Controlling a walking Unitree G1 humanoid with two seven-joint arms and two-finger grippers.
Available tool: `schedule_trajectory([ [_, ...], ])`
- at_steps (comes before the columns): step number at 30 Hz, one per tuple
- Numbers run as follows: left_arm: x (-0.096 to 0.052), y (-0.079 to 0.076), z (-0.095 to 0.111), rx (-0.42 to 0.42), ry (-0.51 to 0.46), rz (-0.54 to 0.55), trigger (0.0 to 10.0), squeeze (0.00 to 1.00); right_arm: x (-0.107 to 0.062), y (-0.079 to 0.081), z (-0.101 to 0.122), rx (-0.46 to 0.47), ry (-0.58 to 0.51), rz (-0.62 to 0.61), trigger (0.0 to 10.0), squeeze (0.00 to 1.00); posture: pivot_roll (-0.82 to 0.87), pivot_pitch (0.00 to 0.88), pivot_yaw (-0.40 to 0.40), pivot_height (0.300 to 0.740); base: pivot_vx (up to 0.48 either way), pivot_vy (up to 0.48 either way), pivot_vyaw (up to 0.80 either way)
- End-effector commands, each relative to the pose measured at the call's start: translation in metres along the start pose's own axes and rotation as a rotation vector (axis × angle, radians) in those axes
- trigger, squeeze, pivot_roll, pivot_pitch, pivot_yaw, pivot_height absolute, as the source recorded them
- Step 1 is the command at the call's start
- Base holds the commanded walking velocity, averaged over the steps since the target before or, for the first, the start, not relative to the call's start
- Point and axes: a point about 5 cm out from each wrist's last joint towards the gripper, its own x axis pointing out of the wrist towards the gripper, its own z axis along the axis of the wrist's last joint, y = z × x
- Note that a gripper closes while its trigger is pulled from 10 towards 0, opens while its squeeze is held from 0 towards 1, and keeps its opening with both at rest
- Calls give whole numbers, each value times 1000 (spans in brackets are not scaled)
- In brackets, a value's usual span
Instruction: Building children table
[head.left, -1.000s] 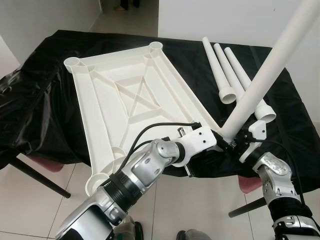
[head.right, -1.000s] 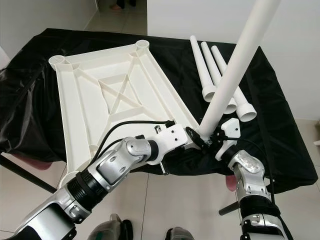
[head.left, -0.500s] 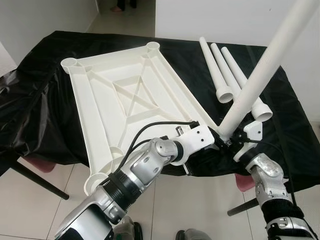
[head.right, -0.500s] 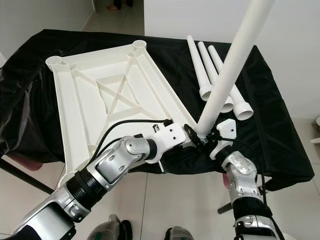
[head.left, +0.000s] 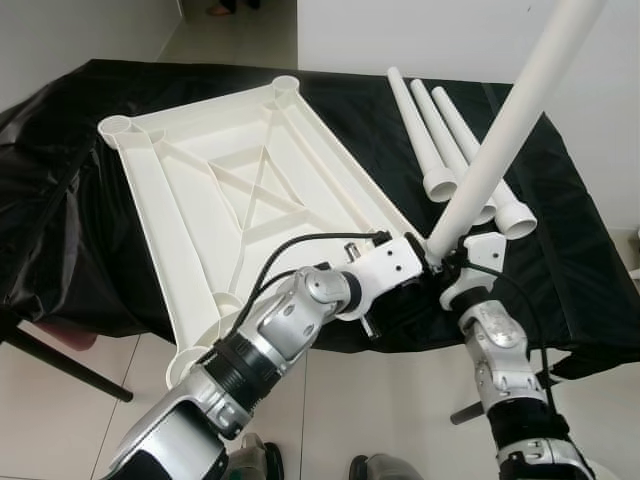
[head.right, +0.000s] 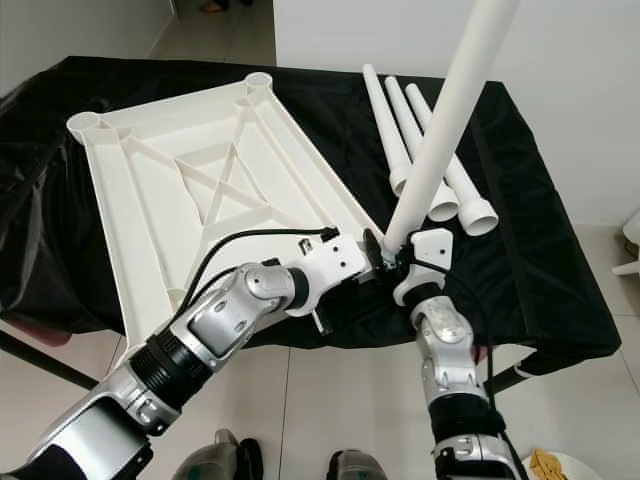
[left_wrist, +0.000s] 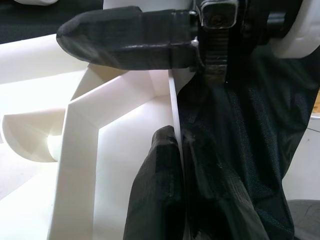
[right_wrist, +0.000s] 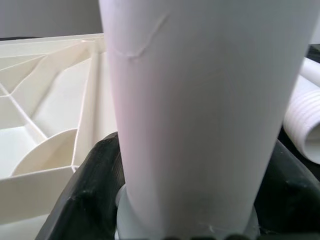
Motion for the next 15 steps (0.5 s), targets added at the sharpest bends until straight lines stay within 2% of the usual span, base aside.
schedule_trajectory([
  [1,4,-19,4,22,-21,-126,10000,0,-11,-32,-5,17,54,-377,10000,0,-73,83,33,740,0,0,0],
  [5,5,-18,4,21,-21,-126,10000,0,-13,-20,-4,45,55,-434,10000,0,-71,81,33,740,0,0,0],
  [9,4,-18,4,24,-20,-124,10000,0,-13,2,-1,40,51,-430,10000,0,-68,80,33,740,0,0,0],
  [15,4,-18,4,25,-18,-123,10000,0,-13,3,-1,33,64,-439,10000,0,-66,81,32,740,0,0,0],
])
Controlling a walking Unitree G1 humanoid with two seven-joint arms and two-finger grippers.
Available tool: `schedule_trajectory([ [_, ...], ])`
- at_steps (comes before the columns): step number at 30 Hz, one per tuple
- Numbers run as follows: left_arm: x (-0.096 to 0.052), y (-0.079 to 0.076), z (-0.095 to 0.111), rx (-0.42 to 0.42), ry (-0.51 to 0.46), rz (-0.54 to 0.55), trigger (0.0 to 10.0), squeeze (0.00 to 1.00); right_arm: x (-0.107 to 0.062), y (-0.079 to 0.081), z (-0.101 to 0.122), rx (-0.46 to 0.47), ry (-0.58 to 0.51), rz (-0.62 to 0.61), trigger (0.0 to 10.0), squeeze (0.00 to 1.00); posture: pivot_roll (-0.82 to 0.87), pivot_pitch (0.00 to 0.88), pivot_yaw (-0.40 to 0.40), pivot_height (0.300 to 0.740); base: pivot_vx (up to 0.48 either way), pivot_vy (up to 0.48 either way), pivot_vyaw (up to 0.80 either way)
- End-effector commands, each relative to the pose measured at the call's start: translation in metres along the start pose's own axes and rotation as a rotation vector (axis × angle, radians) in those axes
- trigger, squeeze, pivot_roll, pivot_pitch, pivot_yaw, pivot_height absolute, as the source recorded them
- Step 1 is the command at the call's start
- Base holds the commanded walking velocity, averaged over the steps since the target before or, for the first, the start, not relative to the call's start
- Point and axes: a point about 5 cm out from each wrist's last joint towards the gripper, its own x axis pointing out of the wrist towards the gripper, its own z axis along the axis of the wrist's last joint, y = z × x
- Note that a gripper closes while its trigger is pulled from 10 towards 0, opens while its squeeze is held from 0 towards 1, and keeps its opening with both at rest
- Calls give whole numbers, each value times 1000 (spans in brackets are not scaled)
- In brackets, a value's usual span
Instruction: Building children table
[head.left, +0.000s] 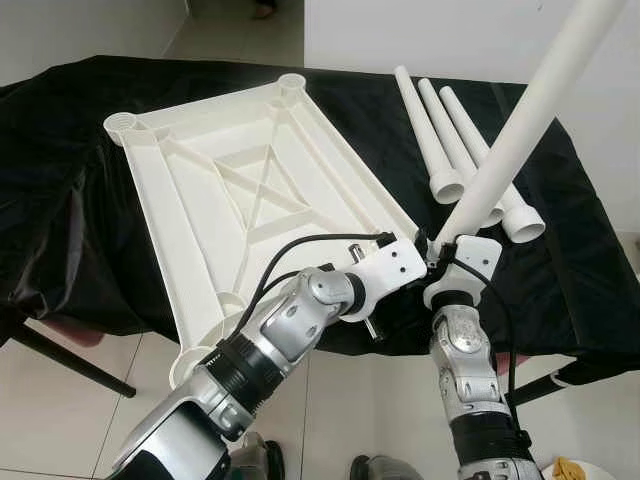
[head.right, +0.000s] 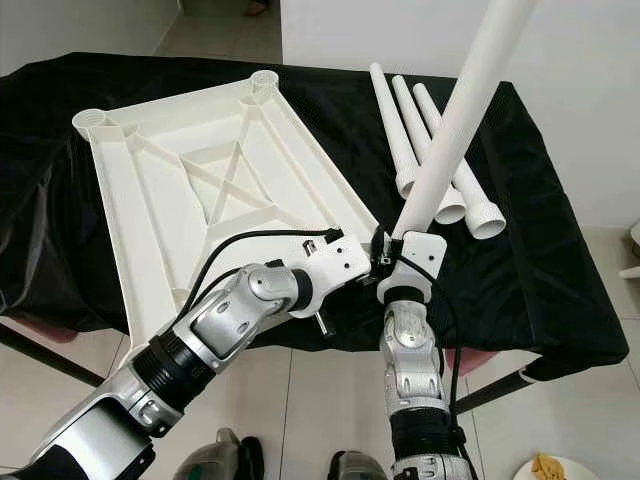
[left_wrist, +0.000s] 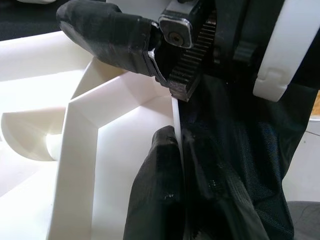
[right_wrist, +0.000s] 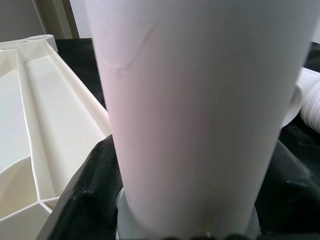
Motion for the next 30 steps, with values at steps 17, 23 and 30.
schedule_trajectory([
  [17,3,-16,1,26,-9,-111,10000,0,-1,-35,-2,-27,10,-17,10000,1000,-64,72,21,740,0,0,0],
  [23,3,-15,1,28,-10,-108,10000,0,0,-34,-3,-26,22,240,10000,0,-63,64,16,740,0,0,0],
  [30,4,-16,1,31,-8,-106,10000,0,-3,-41,-10,-36,80,501,10000,0,-64,55,13,740,0,0,0],
])
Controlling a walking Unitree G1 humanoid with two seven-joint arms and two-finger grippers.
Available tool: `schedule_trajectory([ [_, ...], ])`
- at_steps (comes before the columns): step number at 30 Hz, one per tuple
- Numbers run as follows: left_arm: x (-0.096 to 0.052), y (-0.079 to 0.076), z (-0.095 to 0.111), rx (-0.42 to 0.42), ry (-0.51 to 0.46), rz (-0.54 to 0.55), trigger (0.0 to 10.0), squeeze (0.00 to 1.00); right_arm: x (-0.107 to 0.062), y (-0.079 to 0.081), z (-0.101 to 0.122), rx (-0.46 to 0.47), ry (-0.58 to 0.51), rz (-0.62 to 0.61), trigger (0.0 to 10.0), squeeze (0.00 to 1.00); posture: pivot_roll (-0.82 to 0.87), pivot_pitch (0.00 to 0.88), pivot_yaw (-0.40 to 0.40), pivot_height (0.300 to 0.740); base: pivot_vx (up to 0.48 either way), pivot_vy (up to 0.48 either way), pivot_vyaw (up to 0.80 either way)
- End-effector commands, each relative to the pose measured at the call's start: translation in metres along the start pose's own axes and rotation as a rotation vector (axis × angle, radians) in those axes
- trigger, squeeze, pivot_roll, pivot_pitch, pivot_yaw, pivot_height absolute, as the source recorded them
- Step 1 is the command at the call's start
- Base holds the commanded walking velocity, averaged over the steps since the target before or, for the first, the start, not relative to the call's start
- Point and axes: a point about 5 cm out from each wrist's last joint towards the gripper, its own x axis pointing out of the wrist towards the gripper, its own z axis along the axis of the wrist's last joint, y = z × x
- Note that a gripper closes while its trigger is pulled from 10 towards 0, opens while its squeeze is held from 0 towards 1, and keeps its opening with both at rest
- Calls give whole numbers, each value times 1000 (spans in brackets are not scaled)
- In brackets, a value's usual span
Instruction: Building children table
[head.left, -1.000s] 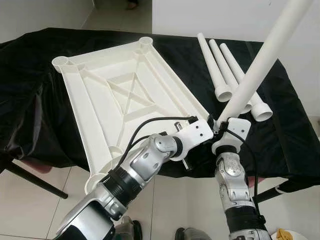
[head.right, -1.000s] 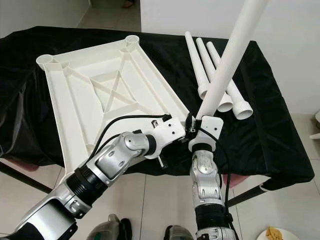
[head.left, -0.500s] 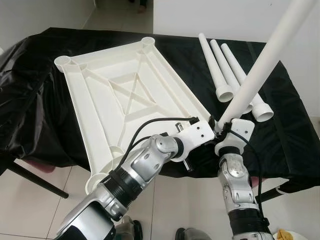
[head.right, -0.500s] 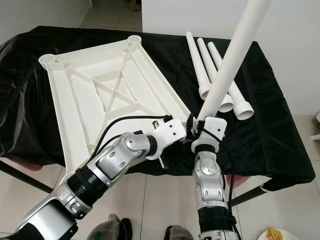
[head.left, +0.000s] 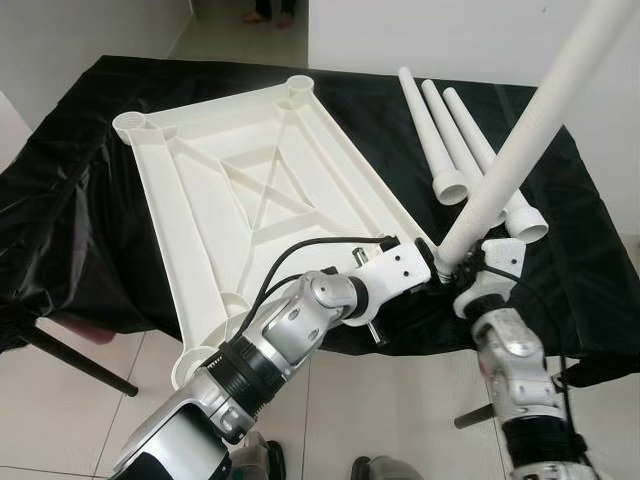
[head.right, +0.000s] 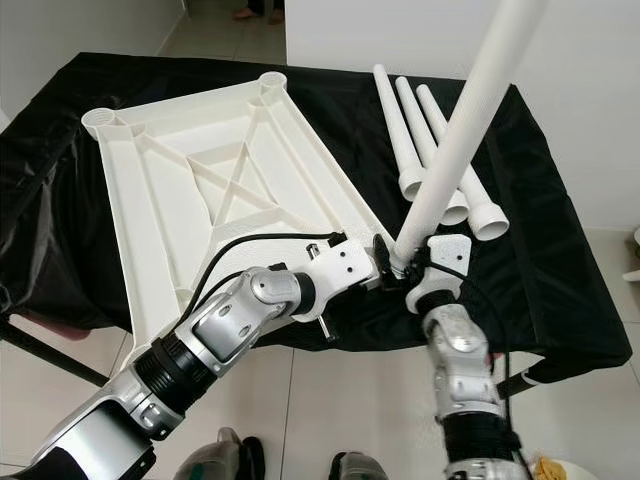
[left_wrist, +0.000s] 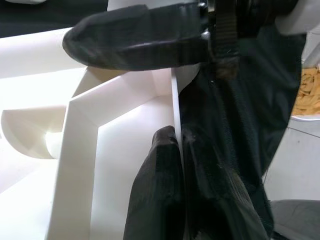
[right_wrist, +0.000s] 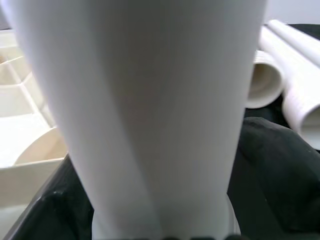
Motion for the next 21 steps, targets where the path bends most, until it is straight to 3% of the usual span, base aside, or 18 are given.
schedule_trajectory([
  [1,2,-10,0,30,-1,-87,10000,0,-5,1,-10,25,40,61,10000,0,-64,51,13,740,0,0,0],
  [8,2,-11,0,35,-2,-92,10000,0,-12,-18,-13,2,54,188,10000,0,-66,45,22,740,0,0,0],
  [14,2,-12,0,39,-3,-98,10000,0,-18,-23,-22,-12,99,285,10000,0,-66,45,28,740,0,0,0],
  [20,1,-13,0,41,-1,-102,10000,0,-21,-30,-27,-11,123,290,10000,0,-64,47,28,740,0,0,0],
  [21,1,-13,0,41,-1,-102,10000,0,-21,-30,-28,-4,125,282,6980,0,-65,48,29,740,0,0,0],
])
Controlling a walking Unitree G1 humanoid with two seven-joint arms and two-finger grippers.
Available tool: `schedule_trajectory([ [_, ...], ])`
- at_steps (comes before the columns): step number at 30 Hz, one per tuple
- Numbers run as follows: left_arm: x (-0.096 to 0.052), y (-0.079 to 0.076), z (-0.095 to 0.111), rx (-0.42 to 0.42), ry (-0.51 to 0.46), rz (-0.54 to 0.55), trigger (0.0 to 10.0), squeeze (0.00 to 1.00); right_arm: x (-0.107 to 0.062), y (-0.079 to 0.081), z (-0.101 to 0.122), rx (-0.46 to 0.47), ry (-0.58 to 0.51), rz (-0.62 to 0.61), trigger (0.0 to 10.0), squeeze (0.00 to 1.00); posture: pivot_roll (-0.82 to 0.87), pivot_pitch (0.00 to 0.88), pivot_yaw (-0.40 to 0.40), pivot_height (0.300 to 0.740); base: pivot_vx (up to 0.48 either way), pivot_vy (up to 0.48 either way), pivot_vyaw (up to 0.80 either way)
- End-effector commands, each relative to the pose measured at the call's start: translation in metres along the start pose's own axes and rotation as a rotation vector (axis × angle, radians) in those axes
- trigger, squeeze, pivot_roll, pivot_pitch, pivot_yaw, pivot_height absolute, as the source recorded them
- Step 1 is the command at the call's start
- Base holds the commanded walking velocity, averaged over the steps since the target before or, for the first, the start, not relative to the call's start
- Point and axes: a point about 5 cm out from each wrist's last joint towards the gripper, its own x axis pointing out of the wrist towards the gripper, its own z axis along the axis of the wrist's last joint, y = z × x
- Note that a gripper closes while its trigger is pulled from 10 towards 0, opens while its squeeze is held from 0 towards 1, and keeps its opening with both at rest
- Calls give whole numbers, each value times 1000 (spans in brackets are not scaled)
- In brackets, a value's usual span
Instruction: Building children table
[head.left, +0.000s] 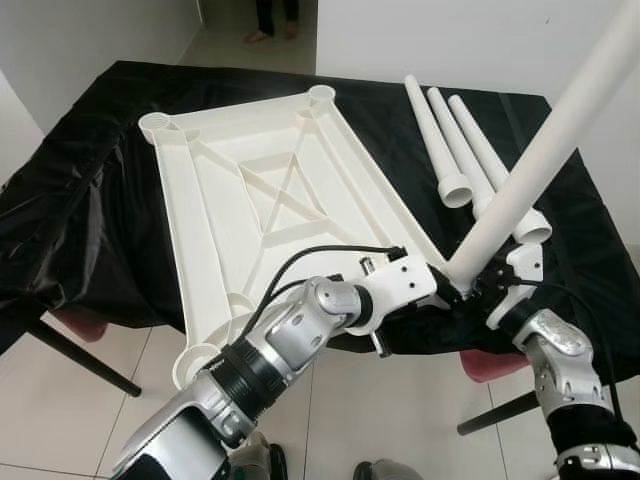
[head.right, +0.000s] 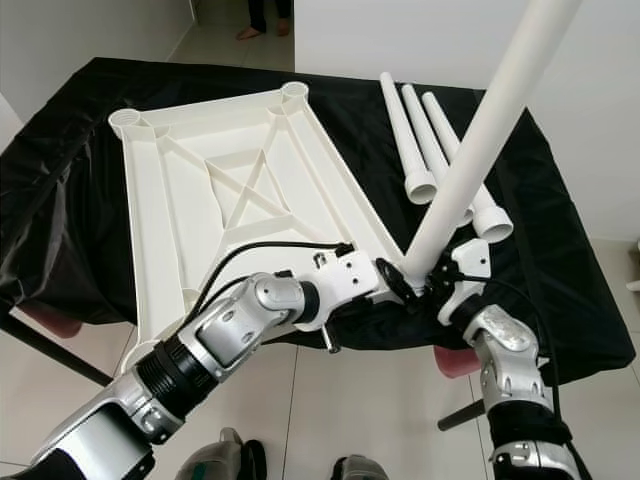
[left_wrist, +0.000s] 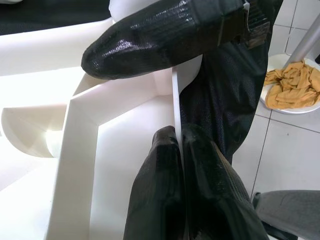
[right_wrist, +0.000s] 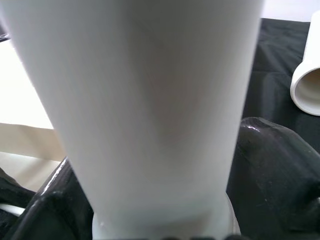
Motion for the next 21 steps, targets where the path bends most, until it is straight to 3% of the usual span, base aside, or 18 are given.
schedule_trajectory([
  [1,0,-7,1,28,-7,-78,10000,0,-11,1,-19,43,87,-15,6980,0,-65,48,29,740,0,0,0],
  [2,0,-7,1,27,-7,-79,10000,0,-11,0,-20,53,83,-21,0,0,-65,48,29,740,0,0,0],
  [14,-1,-8,1,25,-5,-82,10000,0,-12,-2,-25,61,50,-86,0,0,-64,58,31,740,0,0,0],
  [15,-1,-8,1,25,-5,-83,10000,0,-11,-1,-26,65,55,-102,3451,0,-64,62,31,740,0,0,0],
  [16,-1,-8,1,24,-5,-83,10000,0,-10,-1,-26,68,59,-112,3451,0,-64,62,31,740,0,0,0],
  [17,-1,-8,1,24,-4,-82,10000,0,-8,-2,-27,67,64,-146,10000,0,-64,64,30,740,0,0,0],
  [21,-1,-6,1,24,-5,-78,10000,0,-2,-6,-30,90,90,-269,10000,0,-62,68,30,740,0,0,0],
])
